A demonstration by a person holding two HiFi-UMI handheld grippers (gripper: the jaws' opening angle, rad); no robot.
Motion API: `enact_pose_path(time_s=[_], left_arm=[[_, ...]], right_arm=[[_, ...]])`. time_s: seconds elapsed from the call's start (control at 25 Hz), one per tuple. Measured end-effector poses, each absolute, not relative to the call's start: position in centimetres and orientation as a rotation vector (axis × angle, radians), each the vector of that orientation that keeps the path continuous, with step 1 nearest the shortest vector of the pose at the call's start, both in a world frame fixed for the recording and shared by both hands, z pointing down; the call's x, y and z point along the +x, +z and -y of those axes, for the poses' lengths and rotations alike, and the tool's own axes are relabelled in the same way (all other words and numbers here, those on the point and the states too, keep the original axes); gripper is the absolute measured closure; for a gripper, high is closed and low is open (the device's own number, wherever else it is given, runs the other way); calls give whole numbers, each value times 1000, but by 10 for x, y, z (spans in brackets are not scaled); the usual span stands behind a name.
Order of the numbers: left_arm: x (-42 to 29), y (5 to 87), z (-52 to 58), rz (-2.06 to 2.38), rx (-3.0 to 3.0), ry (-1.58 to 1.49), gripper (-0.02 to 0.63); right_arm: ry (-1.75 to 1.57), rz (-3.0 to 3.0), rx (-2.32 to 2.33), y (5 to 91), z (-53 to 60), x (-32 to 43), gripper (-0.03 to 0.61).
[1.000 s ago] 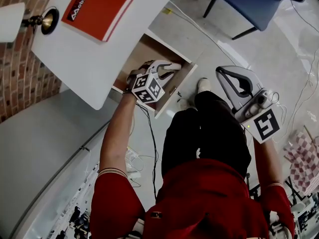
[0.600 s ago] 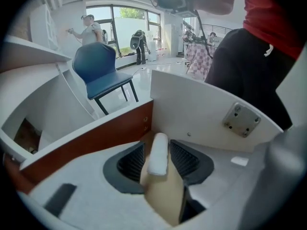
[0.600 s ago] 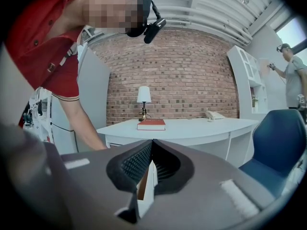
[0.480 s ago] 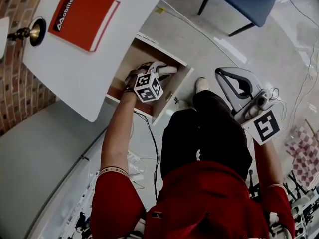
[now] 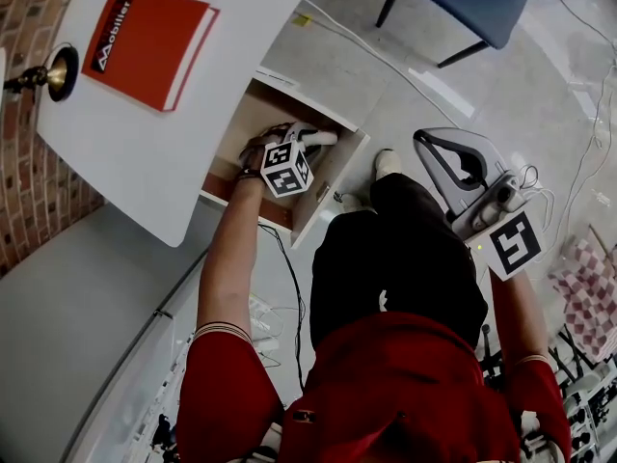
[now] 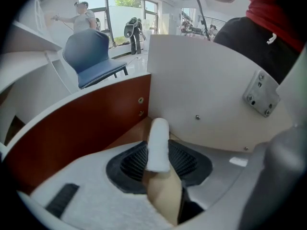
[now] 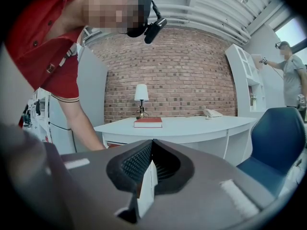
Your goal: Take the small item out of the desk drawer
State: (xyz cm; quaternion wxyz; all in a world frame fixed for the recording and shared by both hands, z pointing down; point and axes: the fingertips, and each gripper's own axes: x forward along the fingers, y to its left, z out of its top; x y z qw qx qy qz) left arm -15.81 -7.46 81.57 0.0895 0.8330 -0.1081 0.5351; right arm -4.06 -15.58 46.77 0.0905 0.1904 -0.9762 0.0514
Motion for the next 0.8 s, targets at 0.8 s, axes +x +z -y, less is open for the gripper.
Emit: enact_pose_path(time_s=[0.8], left_arm=[[-166,734,81,638,2472,1370,482]], right_arm=[[174,2947,501,432,152,-61,566]])
